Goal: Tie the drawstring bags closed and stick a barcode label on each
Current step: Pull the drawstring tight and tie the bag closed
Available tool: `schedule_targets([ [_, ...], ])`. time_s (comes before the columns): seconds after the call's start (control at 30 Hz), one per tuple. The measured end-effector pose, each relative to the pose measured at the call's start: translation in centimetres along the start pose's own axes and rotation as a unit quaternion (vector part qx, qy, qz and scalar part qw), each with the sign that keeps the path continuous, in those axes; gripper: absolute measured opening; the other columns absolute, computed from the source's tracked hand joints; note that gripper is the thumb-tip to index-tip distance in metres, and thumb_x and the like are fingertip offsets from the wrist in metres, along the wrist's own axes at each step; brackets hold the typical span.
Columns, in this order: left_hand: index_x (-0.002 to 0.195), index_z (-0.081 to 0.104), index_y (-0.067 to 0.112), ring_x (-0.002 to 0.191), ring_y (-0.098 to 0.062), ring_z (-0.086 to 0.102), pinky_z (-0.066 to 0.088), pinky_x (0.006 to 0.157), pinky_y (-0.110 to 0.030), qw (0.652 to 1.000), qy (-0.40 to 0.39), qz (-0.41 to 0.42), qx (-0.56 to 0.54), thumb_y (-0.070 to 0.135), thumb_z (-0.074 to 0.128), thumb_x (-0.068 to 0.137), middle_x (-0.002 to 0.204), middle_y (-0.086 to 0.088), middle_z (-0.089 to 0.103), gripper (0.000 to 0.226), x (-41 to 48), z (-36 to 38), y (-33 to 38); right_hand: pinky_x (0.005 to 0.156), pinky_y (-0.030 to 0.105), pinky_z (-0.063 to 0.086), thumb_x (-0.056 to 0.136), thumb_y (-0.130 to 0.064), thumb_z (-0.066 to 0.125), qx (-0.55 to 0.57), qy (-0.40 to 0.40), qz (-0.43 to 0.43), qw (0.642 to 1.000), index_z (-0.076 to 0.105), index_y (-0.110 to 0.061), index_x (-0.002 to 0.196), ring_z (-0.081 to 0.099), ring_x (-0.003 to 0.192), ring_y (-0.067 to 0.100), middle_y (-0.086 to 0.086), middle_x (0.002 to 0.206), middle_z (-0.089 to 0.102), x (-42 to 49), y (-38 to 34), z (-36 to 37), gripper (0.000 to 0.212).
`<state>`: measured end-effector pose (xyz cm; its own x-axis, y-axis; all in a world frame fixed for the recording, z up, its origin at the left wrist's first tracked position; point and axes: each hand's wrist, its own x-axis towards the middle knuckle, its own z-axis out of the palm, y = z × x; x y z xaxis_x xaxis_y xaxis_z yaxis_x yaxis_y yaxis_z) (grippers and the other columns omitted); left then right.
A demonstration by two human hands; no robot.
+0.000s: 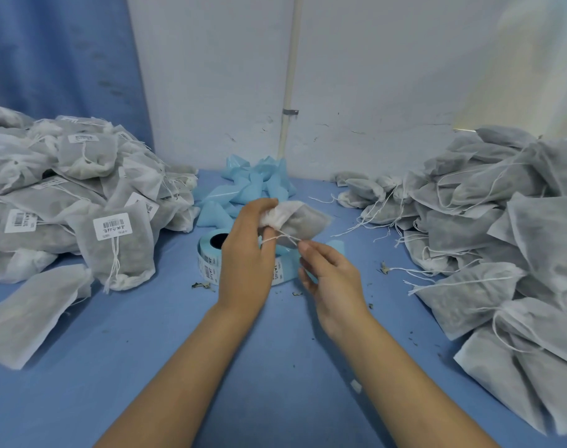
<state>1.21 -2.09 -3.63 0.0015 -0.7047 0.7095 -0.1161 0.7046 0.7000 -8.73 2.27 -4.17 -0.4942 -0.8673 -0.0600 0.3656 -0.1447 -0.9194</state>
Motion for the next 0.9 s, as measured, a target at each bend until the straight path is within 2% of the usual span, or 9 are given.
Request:
schedule_targets([
  [0.1,0.108,0.057,0.023,0.082,0.004,0.054,0.04,0.072,-0.007,0.999,0.023,-0.017,-0.031,-0.005,0.048,0.086,0.096,0.018,0.059,0.036,0.7,0.0,0.6,0.059,0.01,0.048,0.087,-0.014,0.068,-0.003,0.011,-0.033,0.999,0.071,-0.013,0.079,0.063,0.063,-0.001,-0.006,0.073,0.07,-0.1,0.1,0.0,0.008],
  [0.3,0.097,0.06,0.022,0.083,0.003,0.055,0.039,0.069,-0.006,0.998,-0.021,-0.05,-0.023,-0.008,0.044,0.083,0.091,0.011,0.063,0.037,1.8,-0.4,1.1,0.059,0.01,0.048,0.088,-0.014,0.067,0.001,0.018,-0.062,0.998,0.07,-0.011,0.08,0.065,0.065,-0.002,-0.007,0.072,0.071,-0.1,-0.2,0.0,0.009],
  [0.4,0.104,0.061,0.016,0.098,-0.008,0.056,0.04,0.08,-0.011,0.996,-0.074,-0.043,-0.008,-0.001,0.041,0.083,0.103,0.006,0.063,0.034,1.7,-0.6,0.9,0.06,0.011,0.05,0.087,-0.017,0.067,-0.022,0.043,-0.057,0.997,0.07,-0.013,0.077,0.06,0.062,0.001,-0.001,0.073,0.066,0.0,0.0,0.1,0.011],
  [0.53,0.109,0.057,0.014,0.103,-0.009,0.053,0.039,0.088,-0.016,0.992,-0.107,-0.046,-0.047,0.011,0.035,0.076,0.111,0.0,0.059,0.04,1.4,-0.8,1.0,0.063,0.015,0.049,0.087,-0.018,0.067,-0.034,0.068,-0.053,0.996,0.069,-0.012,0.076,0.054,0.066,0.006,0.004,0.077,0.06,0.2,0.0,0.0,0.012],
  [0.63,0.117,0.045,0.028,0.093,-0.003,0.05,0.04,0.082,-0.017,0.985,-0.147,-0.076,-0.038,0.019,0.042,0.075,0.119,0.003,0.051,0.043,1.2,-1.0,0.6,0.061,0.014,0.049,0.087,-0.016,0.067,-0.027,0.077,-0.056,0.995,0.068,-0.012,0.073,0.053,0.063,0.006,0.0,0.071,0.061,0.2,0.0,0.1,0.014],
  [0.77,0.122,0.033,0.038,0.1,0.021,0.04,0.032,0.079,0.003,0.98,-0.184,-0.078,-0.004,0.018,0.065,0.081,0.126,0.016,0.039,0.056,1.0,-0.8,-0.2,0.058,0.013,0.048,0.087,-0.014,0.067,-0.022,0.088,-0.052,0.995,0.067,-0.011,0.073,0.053,0.057,0.003,-0.002,0.066,0.06,0.2,0.1,0.0,0.014],
  [0.83,0.119,0.036,0.038,0.104,0.015,0.044,0.034,0.083,0.0,0.983,-0.162,-0.089,-0.013,0.022,0.073,0.078,0.121,0.019,0.042,0.057,0.9,-0.4,-0.1,0.058,0.013,0.046,0.086,-0.014,0.067,-0.022,0.086,-0.052,0.995,0.065,-0.011,0.071,0.05,0.058,0.004,-0.001,0.066,0.056,0.2,0.2,-0.1,0.016],
  [0.9,0.113,0.041,0.037,0.105,0.001,0.051,0.041,0.088,-0.011,0.986,-0.126,-0.107,-0.037,0.023,0.073,0.081,0.119,0.013,0.05,0.047,0.9,-0.1,0.0,0.057,0.013,0.045,0.086,-0.016,0.067,-0.024,0.081,-0.054,0.995,0.064,-0.01,0.071,0.05,0.059,0.004,0.001,0.068,0.056,0.1,0.3,0.0,0.016],
])
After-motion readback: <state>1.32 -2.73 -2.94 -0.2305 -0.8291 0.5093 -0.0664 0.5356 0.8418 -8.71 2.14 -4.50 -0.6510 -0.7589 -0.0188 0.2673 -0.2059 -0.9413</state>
